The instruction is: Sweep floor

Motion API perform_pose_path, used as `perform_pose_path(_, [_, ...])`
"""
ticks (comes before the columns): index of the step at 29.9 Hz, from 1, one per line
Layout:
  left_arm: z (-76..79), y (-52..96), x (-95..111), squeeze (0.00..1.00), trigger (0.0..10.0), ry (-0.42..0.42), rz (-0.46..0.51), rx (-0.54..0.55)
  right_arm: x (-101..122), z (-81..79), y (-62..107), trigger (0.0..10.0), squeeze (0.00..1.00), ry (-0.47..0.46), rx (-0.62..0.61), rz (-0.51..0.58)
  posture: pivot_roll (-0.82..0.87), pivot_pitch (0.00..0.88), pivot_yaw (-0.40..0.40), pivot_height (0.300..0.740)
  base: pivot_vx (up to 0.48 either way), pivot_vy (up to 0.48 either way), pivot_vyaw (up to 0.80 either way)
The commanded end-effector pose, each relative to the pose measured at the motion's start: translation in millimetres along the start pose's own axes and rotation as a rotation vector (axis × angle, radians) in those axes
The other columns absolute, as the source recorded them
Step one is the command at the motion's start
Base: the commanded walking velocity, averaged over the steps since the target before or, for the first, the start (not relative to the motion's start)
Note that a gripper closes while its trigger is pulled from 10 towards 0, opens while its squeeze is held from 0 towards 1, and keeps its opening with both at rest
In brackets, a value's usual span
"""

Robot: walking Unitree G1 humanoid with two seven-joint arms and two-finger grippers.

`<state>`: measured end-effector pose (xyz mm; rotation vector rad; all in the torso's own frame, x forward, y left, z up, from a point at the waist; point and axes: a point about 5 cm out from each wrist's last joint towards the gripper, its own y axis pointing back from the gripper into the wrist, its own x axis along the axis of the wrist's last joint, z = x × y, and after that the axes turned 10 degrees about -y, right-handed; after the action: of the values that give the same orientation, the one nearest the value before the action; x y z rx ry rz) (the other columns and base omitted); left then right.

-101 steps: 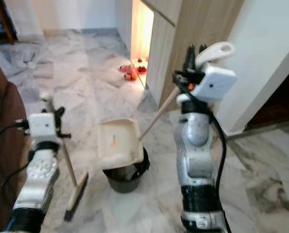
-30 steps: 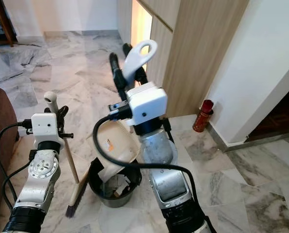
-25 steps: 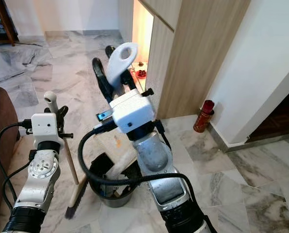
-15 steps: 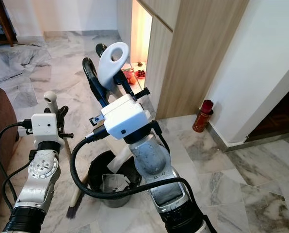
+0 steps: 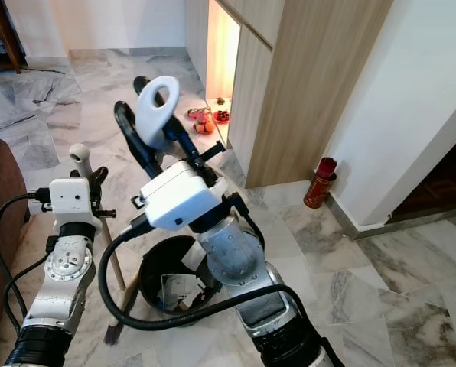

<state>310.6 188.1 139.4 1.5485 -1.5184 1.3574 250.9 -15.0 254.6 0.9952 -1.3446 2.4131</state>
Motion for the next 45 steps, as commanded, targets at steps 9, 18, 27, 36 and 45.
perform_pose_path(9, [0.5,-2.5,10.3,0.0,10.0,0.011,0.056,0.004,22.0,0.5,-8.6,10.0,0.0,0.035,0.03,0.123,0.05,0.005,-0.089,0.74,0.0,0.0,0.0])
perform_pose_path(18, [1.6,-2.5,10.3,0.0,10.0,0.012,0.056,0.001,9.8,27.5,-8.9,10.0,0.0,0.079,-0.13,0.052,0.05,0.004,-0.087,0.74,0.0,0.0,0.0])
perform_pose_path(27, [2.6,-2.0,10.0,0.0,10.0,0.017,0.052,-0.007,-7.5,93.7,2.8,10.0,0.0,0.261,-0.376,-0.063,0.05,0.011,-0.087,0.74,0.0,0.0,0.0])
perform_pose_path(36, [5.6,-1.1,10.3,0.0,10.0,0.026,0.05,-0.031,-44.2,130.6,38.7,10.0,0.0,0.3,-0.565,-0.271,0.05,0.024,-0.087,0.74,0.0,0.0,0.0])
perform_pose_path(45, [3.5,2.5,10.9,0.0,10.0,0.027,0.057,-0.054,-87.8,145.9,93.0,10.0,0.0,0.253,-0.695,-0.503,0.05,0.032,-0.085,0.74,0.0,0.0,0.0])
